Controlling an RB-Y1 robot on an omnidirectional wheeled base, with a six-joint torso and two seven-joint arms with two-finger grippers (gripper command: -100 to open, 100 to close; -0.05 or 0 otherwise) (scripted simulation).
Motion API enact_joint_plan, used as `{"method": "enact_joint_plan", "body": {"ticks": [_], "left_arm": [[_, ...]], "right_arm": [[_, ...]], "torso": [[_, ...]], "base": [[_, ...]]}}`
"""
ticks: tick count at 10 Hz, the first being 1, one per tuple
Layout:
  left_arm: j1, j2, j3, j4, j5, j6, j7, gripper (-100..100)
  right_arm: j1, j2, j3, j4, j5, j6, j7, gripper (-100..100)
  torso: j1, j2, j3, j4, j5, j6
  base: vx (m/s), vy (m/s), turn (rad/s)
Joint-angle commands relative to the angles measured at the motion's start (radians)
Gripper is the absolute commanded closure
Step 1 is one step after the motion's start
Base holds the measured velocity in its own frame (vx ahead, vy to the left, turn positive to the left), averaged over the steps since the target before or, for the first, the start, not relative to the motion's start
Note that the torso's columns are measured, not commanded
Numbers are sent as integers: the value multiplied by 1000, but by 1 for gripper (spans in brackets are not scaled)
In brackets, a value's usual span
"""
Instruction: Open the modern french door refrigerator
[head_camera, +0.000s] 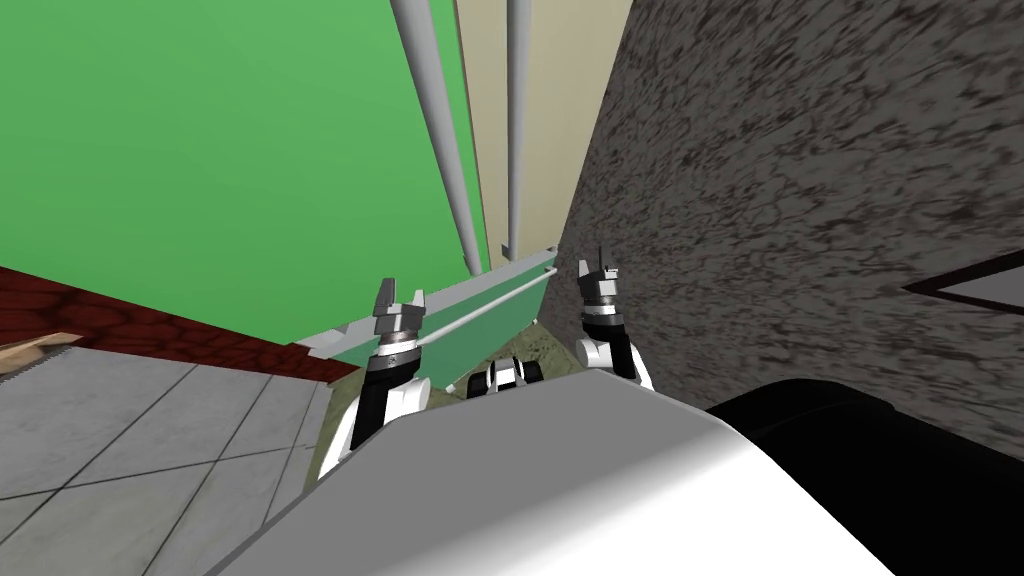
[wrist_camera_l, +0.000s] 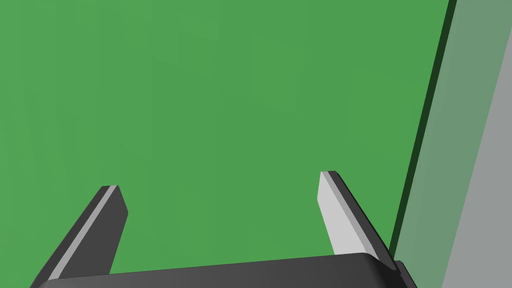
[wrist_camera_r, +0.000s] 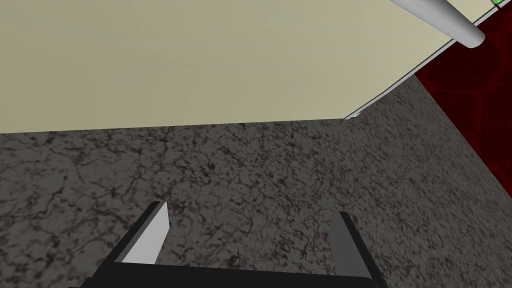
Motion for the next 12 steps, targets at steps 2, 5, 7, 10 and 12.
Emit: {"method": "enact_joint_plan", "body": {"ticks": [2,5,7,10,12], "left_arm": [[-11,20,-2,-26,48,93,23,-100],[-24,38,-4,-49,92,178,44,-100],[-28,43,-4,-55,108,209,51,-100],[-41,59,-6,-75,155,295,74,-100],[-44,63,-6,-81,171,332,82,-100]], "right_arm": [[0,0,0,0,0,0,0,0],[0,0,0,0,0,0,0,0],[0,0,0,0,0,0,0,0],[0,0,0,0,0,0,0,0],[0,0,0,0,0,0,0,0]], "torso": [[1,0,0,0,0,0],[-1,-4,-3,-2,0,2],[-1,-6,-4,-2,0,3],[-1,-8,-5,-3,0,3],[-1,-7,-5,-3,0,3]], "base": [[33,-53,93],[38,-68,113],[27,-55,72],[27,-49,99],[19,-51,53]]}}
